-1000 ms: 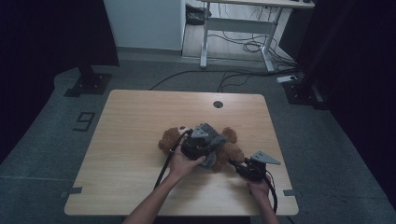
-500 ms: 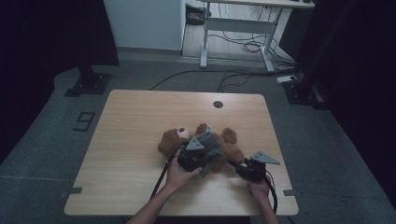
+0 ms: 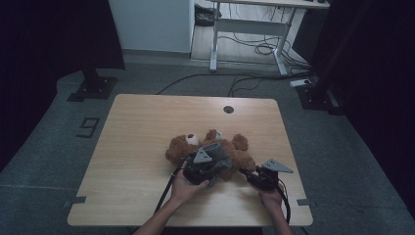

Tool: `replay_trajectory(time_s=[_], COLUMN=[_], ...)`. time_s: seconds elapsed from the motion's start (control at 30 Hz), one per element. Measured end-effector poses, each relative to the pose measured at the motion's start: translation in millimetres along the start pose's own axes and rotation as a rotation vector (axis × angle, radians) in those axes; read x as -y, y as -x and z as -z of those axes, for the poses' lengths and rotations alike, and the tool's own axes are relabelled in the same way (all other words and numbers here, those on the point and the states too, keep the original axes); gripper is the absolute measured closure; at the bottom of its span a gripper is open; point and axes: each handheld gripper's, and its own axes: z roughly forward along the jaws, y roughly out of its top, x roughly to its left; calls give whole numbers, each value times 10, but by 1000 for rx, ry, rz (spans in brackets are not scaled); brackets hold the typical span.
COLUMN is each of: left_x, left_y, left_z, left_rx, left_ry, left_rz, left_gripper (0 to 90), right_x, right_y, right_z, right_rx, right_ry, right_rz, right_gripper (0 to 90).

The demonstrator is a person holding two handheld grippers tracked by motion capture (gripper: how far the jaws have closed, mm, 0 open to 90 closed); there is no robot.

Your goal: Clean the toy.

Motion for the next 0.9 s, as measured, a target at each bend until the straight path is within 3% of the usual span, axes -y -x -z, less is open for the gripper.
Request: replay_trajectory(time_s=[0.23, 0.3, 0.4, 0.6, 0.9], left_x=[-323, -395, -402, -270, -135], left_y=[284, 397, 457, 307, 188], left_z=[-129, -233, -383, -404, -192], left_rx=[18, 22, 4, 8, -10], left_ry=[26, 18, -6, -2, 15], left_rz=[-63, -86, -94, -36, -20], left_gripper=[785, 785, 785, 790, 790], right_x=[-4, -4, -3, -2, -8], right_y=[-17, -17, -18, -20, -5], right_z=[-4, -2, 2, 18, 37], right_rx=[9, 9, 7, 2, -6], right_ry=[-1, -3, -1, -13, -7], right_rz=[11, 9, 12, 44, 65], right_gripper=[618, 618, 620, 626, 627])
